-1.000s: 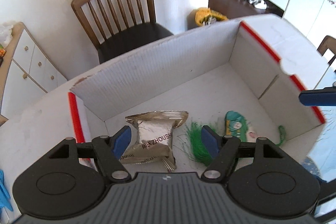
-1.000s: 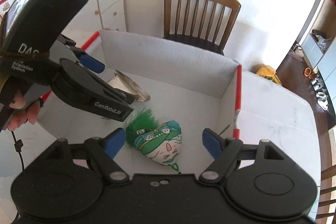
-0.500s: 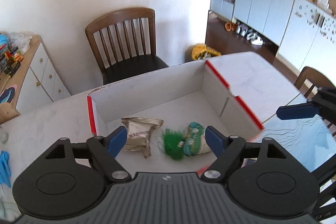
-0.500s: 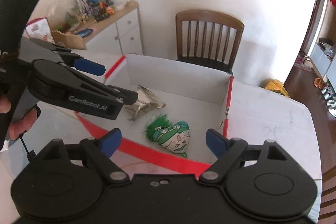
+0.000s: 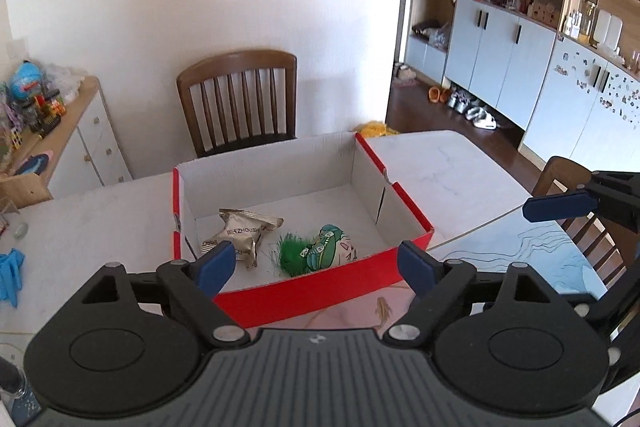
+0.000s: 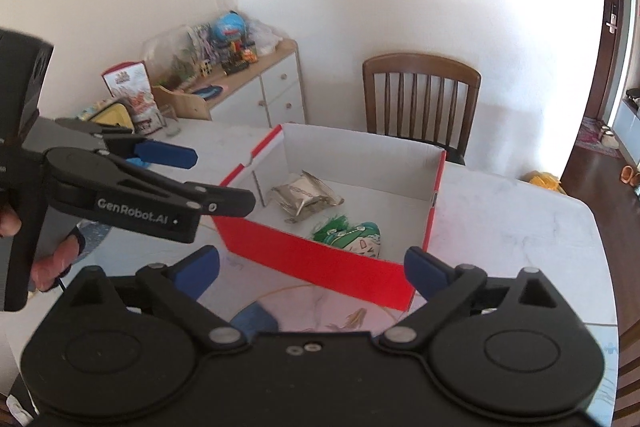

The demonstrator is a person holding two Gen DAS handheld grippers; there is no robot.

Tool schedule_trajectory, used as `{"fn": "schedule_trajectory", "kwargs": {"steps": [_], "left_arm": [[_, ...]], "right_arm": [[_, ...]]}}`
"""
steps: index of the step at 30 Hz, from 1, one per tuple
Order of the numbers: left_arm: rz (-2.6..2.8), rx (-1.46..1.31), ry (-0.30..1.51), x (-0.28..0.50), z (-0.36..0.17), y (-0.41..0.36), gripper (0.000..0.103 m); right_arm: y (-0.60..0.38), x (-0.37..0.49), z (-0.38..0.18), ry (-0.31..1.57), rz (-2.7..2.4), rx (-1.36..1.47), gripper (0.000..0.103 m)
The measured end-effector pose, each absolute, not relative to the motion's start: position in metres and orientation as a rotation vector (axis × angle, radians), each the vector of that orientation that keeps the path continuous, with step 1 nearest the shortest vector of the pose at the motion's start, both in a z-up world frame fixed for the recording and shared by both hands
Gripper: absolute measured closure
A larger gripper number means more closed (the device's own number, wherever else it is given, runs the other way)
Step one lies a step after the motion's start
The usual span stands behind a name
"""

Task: Organize objects
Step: 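Open both grippers to release packet and doll inside the box, then withdraw both tools from the box back toward the pile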

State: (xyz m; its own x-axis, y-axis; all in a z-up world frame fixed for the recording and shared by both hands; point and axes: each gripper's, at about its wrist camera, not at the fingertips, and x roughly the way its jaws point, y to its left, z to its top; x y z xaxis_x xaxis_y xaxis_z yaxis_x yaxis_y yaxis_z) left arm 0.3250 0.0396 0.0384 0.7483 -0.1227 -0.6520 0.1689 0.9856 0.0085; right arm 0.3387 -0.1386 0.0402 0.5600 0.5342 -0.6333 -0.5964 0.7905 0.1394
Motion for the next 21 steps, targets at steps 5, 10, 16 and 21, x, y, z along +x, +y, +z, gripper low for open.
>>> {"fn": "schedule_trajectory", "kwargs": {"steps": [5, 10, 16, 21], "left_arm": [[-0.166, 0.061, 0.680, 0.299, 0.043, 0.037, 0.005], [-0.203, 0.032, 0.652, 0.274, 0.043, 0.036, 0.002], [-0.211, 0.033, 0.623, 0.244, 0.038, 0.033, 0.000], [-0.191, 0.010, 0.611, 0.225, 0.027, 0.037, 0.000]], "right_arm": [[-0.151, 0.322, 0.045, 0.683, 0.691, -0.073, 0.001], [-0.157, 0.308, 0.046, 0.666, 0.702, -0.064, 0.001], [-0.167, 0.290, 0.047, 0.645, 0.721, -0.038, 0.001], [-0.173, 0.276, 0.042, 0.638, 0.734, -0.024, 0.001]]}}
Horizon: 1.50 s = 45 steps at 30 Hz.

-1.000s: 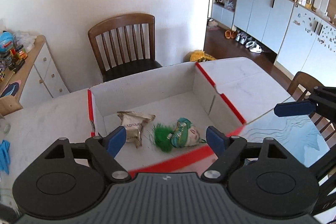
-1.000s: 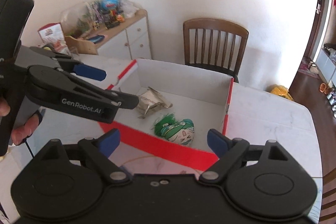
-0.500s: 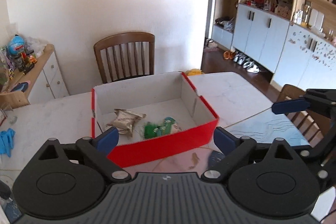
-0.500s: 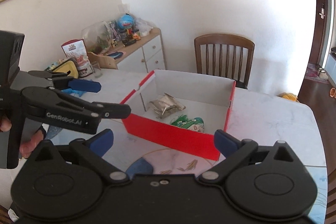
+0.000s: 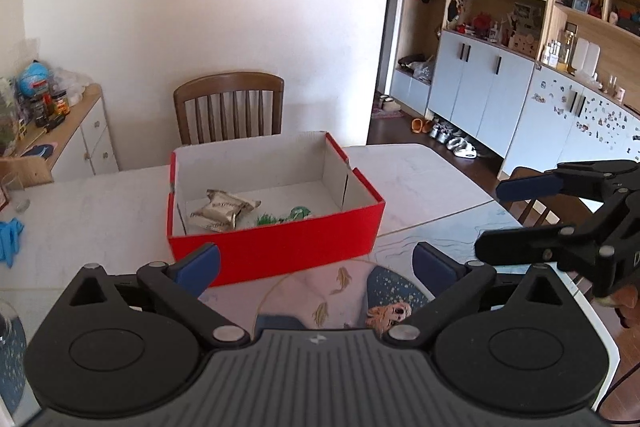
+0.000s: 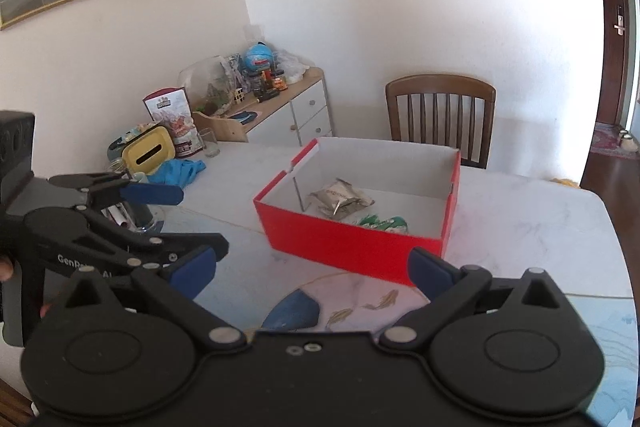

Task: Organize objects
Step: 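Withdraw both tools from the box back toward the pile, then grasp the bag of white beads with left gripper while right grasps plastic bag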

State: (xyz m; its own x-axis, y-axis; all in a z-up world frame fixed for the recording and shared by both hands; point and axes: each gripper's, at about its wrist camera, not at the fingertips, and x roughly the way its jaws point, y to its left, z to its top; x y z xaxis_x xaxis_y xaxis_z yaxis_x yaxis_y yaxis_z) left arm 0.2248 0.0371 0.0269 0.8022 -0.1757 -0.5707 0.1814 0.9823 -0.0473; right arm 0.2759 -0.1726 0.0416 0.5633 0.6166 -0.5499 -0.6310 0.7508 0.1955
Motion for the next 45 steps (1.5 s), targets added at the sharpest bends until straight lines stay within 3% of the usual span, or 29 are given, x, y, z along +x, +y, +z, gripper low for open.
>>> {"fn": "schedule_trajectory", "kwargs": {"steps": [11, 32, 41, 45], "left_arm": [[-0.058, 0.037, 0.557, 0.179, -0.007, 0.051, 0.000], [0.088, 0.111, 0.769, 0.147, -0.132, 0.069, 0.000], [0.055, 0.068, 0.798, 0.147, -0.144, 0.074, 0.002], [0.032, 0.063, 0.811, 0.149, -0.146, 0.074, 0.013]], "right_arm": [[-0.175, 0.250, 0.019, 0.631, 0.674, -0.071, 0.001], [-0.164, 0.244, -0.081, 0.877, 0.561, -0.129, 0.003], [-0.146, 0.242, -0.099, 0.957, 0.565, -0.166, 0.012], [-0.143, 0.241, -0.102, 0.978, 0.569, -0.170, 0.020]]}}
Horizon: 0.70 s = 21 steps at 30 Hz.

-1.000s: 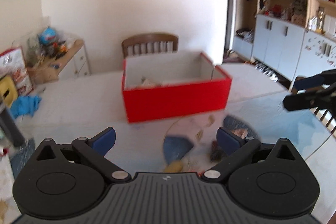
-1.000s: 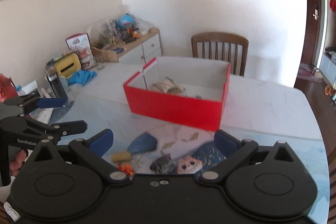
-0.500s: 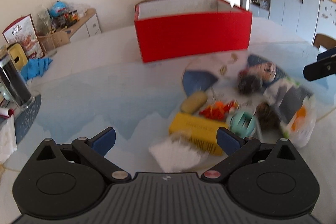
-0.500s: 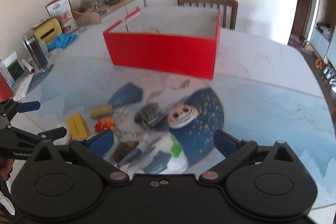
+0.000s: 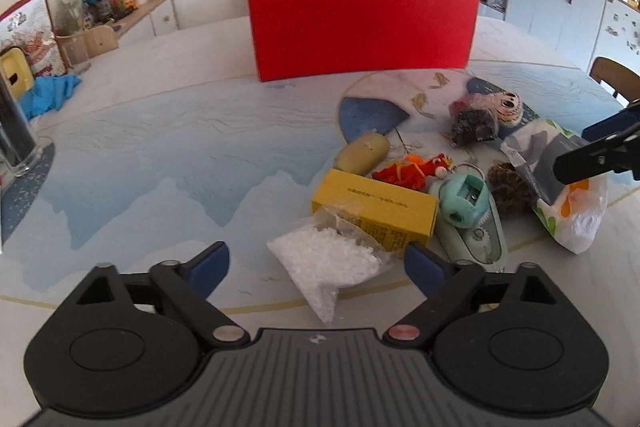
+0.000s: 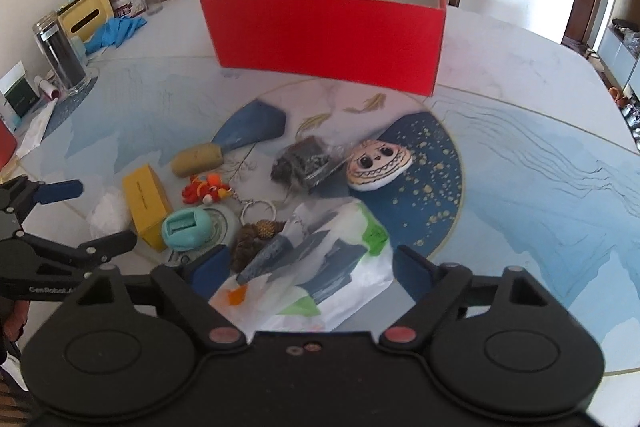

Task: Organize objects
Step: 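Grasp the bag of white beads with left gripper while right grasps plastic bag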

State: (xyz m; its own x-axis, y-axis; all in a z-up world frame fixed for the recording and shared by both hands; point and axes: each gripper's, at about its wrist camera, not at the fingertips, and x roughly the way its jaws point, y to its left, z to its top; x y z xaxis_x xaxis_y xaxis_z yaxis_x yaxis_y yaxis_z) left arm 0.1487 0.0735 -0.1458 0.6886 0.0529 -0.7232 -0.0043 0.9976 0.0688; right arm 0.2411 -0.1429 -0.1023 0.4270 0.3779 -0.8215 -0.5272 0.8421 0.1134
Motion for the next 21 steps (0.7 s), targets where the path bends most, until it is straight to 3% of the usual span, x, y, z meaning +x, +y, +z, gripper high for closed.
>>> {"fn": "schedule_trajectory", "kwargs": {"steps": [5, 11, 15, 17, 21], "left_arm": [[0.016, 0.051, 0.826, 0.1505, -0.1490, 0.0729, 0.028], [0.006, 0.057, 0.833, 0.1488, -0.1514, 0.0708, 0.042], [0.017, 0.059, 0.833, 0.1482, -0.1509, 0.0697, 0.046], [0.021, 0.070, 0.837, 0.1481, -0.1512, 0.0678, 0.061], [0.025, 0.080, 0.838, 0.1474, -0.1502, 0.0668, 0.069]], "right_arm": [[-0.1423, 0.2420, -0.1054, 0.999, 0.565, -0.163, 0.030], [-0.1446, 0.2422, -0.1071, 1.025, 0.565, -0.136, 0.049], [-0.1460, 0.2430, -0.1086, 1.038, 0.557, -0.124, 0.065], [-0.1467, 0.2432, -0.1087, 1.042, 0.553, -0.118, 0.070], [-0.1467, 0.2418, -0.1073, 1.048, 0.547, -0.128, 0.077]]}}
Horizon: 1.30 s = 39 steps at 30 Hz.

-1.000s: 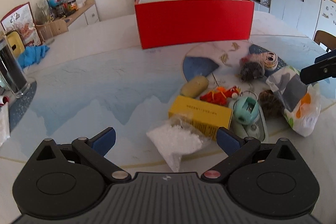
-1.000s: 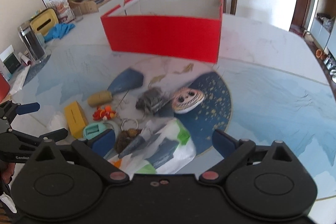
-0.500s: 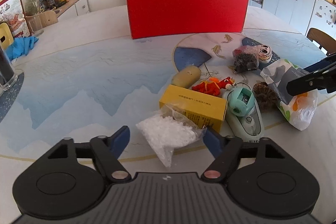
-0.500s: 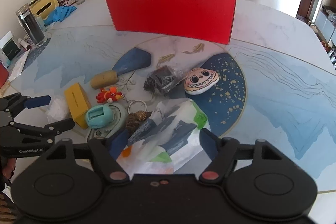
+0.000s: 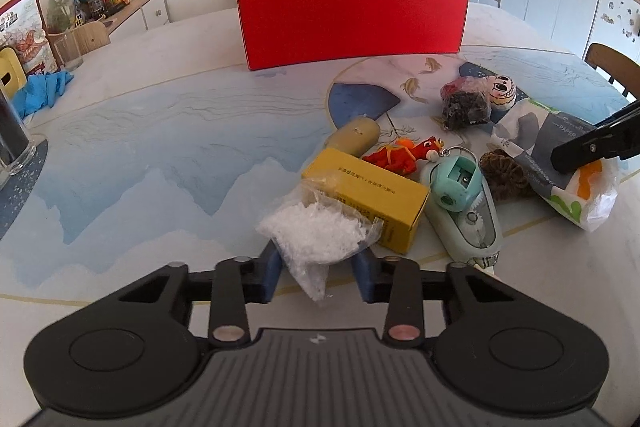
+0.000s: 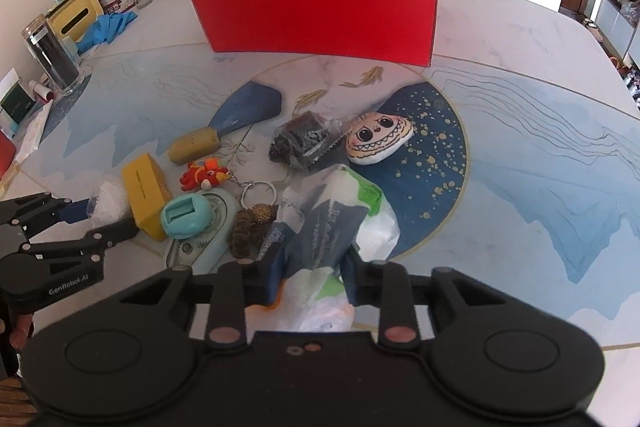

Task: Organize objects
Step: 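Grasp the bag of white beads with left gripper while right grasps plastic bag, then carry the bead bag and plastic bag into the red box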

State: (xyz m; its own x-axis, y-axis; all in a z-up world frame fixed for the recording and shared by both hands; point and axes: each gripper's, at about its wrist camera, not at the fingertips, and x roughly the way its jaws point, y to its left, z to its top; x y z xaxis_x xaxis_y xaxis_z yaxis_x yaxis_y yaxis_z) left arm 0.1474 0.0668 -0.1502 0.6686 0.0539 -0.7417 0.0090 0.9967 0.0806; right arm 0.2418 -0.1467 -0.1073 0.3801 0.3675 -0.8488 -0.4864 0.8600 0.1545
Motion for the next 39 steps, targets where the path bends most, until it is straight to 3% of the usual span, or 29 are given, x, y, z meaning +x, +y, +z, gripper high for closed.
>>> {"fn": "schedule_trajectory", "kwargs": {"steps": [5, 20, 39], "left_arm": [[0.031, 0.069, 0.842, 0.147, -0.148, 0.070, 0.079], [0.017, 0.005, 0.826, 0.141, -0.112, 0.077, 0.079], [-0.047, 0.062, 0.686, 0.218, -0.035, 0.097, 0.079]], "right_arm": [[-0.149, 0.241, -0.103, 1.042, 0.550, -0.129, 0.082], [-0.158, 0.241, -0.071, 1.001, 0.574, -0.107, 0.084], [-0.142, 0.306, -0.001, 0.872, 0.577, -0.039, 0.084]]}}
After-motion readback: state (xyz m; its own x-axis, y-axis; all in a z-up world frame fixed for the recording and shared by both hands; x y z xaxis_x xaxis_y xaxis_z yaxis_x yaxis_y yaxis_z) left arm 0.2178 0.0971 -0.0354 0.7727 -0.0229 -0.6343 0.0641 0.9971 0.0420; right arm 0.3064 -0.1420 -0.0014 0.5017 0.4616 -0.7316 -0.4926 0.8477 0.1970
